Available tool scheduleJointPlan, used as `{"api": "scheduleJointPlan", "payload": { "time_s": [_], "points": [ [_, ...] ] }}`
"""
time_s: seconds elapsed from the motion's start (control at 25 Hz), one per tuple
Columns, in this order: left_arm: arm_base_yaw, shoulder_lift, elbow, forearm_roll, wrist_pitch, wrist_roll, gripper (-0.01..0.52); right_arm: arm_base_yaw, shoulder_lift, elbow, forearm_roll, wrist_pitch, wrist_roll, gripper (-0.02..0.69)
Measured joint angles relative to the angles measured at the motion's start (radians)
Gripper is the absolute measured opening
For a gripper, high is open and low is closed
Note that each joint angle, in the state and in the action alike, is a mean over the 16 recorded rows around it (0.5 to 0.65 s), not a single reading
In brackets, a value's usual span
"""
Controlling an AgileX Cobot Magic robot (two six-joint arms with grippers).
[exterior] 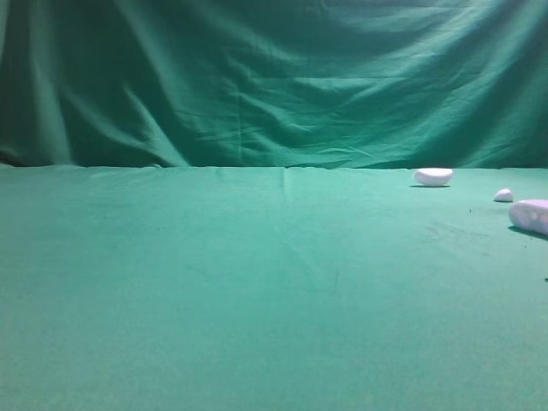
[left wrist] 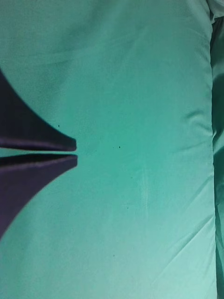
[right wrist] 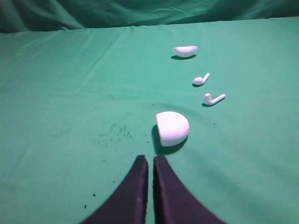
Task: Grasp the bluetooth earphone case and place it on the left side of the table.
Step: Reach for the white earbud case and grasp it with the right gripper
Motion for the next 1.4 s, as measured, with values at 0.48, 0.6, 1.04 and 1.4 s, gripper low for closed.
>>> {"api": "scheduleJointPlan", "payload": {
  "time_s": [0.48, 0.6, 1.04, 1.4],
  "points": [
    [0.000, 0.000, 0.000, 0.000, 0.000, 0.000, 0.000, 0.000, 0.339, -0.216, 0.086, 0.126, 0.022, 0.000],
    [0.000, 0.000, 0.000, 0.000, 0.000, 0.000, 0.000, 0.000, 0.476, -0.273, 0.081, 0.195, 0.008, 0.000],
    [0.000, 0.000, 0.000, 0.000, 0.000, 0.000, 0.000, 0.003, 0.955, -0.523, -0.121, 0.468, 0.011, 0.000],
    [0.000, 0.000, 0.000, 0.000, 0.000, 0.000, 0.000, 0.029, 1.299, -0.745, -0.353, 0.645, 0.137, 0.056]
  ]
}}
